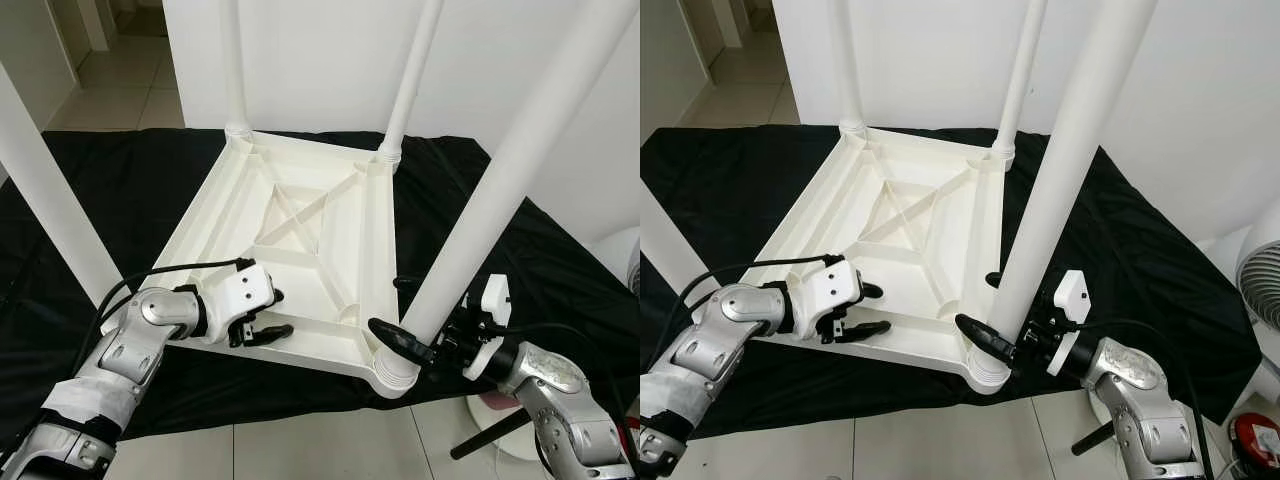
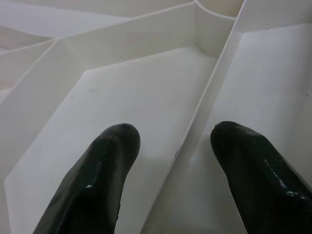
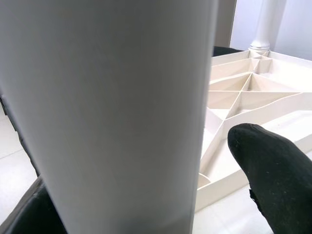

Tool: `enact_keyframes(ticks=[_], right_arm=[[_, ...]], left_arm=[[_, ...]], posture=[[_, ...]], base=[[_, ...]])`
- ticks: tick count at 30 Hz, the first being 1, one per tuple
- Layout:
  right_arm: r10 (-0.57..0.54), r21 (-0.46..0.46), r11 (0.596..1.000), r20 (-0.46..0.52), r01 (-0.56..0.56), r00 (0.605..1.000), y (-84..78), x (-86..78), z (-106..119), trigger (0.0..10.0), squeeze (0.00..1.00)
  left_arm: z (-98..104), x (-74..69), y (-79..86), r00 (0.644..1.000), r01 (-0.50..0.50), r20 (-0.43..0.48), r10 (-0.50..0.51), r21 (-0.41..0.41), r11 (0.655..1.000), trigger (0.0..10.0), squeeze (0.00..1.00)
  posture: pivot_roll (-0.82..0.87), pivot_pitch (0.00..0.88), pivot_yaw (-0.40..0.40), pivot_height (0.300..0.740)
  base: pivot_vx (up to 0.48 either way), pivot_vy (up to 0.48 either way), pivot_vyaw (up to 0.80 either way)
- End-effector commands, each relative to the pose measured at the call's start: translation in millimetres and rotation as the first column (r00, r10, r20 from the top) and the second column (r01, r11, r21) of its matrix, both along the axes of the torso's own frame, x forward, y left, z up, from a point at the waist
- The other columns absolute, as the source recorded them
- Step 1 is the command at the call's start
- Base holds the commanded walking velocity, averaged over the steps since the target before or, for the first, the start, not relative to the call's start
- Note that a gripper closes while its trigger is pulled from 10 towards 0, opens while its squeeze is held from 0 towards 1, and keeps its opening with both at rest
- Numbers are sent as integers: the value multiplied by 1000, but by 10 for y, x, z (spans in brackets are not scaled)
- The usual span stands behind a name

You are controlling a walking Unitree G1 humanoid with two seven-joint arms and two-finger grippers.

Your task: Building children table

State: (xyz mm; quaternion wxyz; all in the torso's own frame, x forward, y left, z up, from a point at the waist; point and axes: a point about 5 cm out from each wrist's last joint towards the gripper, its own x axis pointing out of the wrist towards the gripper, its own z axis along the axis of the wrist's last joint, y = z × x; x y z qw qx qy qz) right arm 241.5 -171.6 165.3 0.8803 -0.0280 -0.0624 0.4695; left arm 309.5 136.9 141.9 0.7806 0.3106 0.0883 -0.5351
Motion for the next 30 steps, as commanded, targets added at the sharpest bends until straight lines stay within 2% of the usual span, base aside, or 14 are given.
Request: enact_keyframes(ticks=[1,2,4,5,7,8,9,10,14,30], right_arm=[[-9,-3,1000,2,9,1000,-3,-9,1,10000,0],[-9,-3,1000,2,9,1000,-3,-9,1,10000,0],[-13,-3,1000,5,13,1000,-2,-15,3,10000,0],[-13,-3,1000,5,13,1000,-2,-15,3,10000,0],[-13,-2,1000,5,13,1000,-2,-26,4,10000,0],[-14,-2,1000,6,14,1000,-2,-27,5,10000,0],[-14,-2,1000,6,14,1000,-2,-27,5,10000,0],[-17,-1,1000,6,17,1000,-3,-24,6,10000,0],[-25,1,1000,7,25,1000,-12,-24,7,10000,0],[-66,6,998,9,66,998,-35,25,14,10000,0]], left_arm=[[-58,69,23,997,-74,1,74,43,996,10000,0],[-58,69,23,997,-74,1,74,43,996,10000,0],[-56,173,49,988,-153,6,153,52,987,10000,0],[-56,173,49,988,-153,6,153,52,987,10000,0],[-56,241,81,976,-218,5,218,49,975,10000,0],[-59,258,94,971,-240,-4,240,44,970,3647,0],[-59,258,94,971,-240,-4,240,44,970,3647,0],[-59,270,105,967,-256,-7,257,37,966,314,0],[-55,304,145,954,-301,-1,301,25,953,0,0],[-89,295,231,944,-329,-12,330,43,943,0,0]], posture=[[35,46,-35,740],[35,46,-35,740],[30,49,-32,740],[30,49,-32,740],[28,50,-29,740],[26,49,-29,740],[26,49,-29,740],[24,49,-29,740],[23,52,-30,740],[31,71,-41,740]], base=[[0,0,0],[0,0,0],[0,0,0],[0,0,0],[0,0,0],[0,0,0],[0,0,0],[0,0,0],[0,0,0],[0,0,0]])
